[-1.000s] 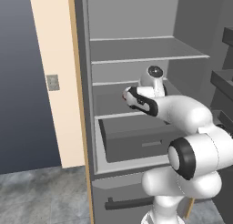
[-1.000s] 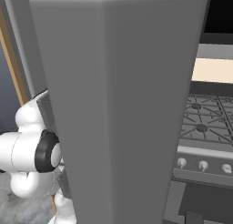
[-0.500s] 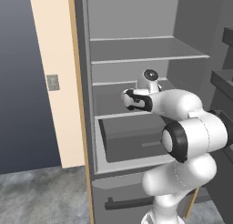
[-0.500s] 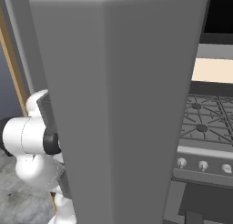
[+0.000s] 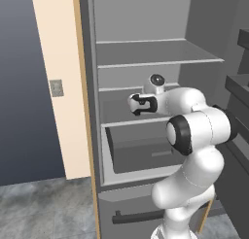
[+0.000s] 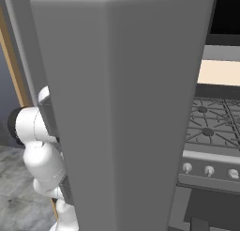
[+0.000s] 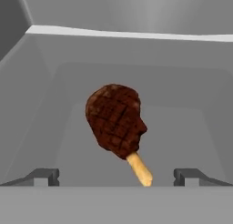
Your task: Pick steak from the fridge and place it on the plate on the counter.
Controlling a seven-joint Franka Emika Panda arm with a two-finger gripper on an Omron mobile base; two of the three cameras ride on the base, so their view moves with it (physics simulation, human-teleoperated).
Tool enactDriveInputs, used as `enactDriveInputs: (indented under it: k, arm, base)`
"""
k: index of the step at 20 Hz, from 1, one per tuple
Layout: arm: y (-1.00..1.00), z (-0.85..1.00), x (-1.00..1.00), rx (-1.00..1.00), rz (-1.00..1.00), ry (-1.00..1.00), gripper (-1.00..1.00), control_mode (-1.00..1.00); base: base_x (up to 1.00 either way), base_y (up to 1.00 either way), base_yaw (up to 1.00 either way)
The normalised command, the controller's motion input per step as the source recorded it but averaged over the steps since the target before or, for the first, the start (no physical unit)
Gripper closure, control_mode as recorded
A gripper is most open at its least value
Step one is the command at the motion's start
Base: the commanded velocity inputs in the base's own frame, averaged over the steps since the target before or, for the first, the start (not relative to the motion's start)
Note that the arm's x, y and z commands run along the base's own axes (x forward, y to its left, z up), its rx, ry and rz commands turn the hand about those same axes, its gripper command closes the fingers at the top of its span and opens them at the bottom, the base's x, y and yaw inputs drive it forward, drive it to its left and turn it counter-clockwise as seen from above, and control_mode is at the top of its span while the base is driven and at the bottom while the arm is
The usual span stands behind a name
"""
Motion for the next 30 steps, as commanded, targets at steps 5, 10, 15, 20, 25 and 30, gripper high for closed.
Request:
enactDriveInputs:
  k: [5, 10, 15, 20, 25, 30]
  arm:
    - [-0.02, -0.16, 0.24, 0.00, 0.00, 0.00, -1.00, -1.00]
    - [0.00, -0.20, 0.19, 0.00, 0.00, 0.00, -1.00, -1.00]
    - [0.00, -0.22, 0.16, 0.00, 0.00, 0.00, -1.00, -1.00]
    - [0.00, -0.06, 0.19, 0.00, 0.00, 0.00, -1.00, -1.00]
    - [0.00, 0.00, 0.19, 0.00, 0.00, 0.00, -1.00, -1.00]
    - [0.00, -0.01, 0.03, 0.00, 0.00, 0.02, 1.00, -1.00]
  base:
    - [0.00, 0.00, 0.00]
    - [0.00, 0.00, 0.00]
    - [0.00, 0.00, 0.00]
    - [0.00, 0.00, 0.00]
    - [0.00, 0.00, 0.00]
    - [0.00, 0.00, 0.00]
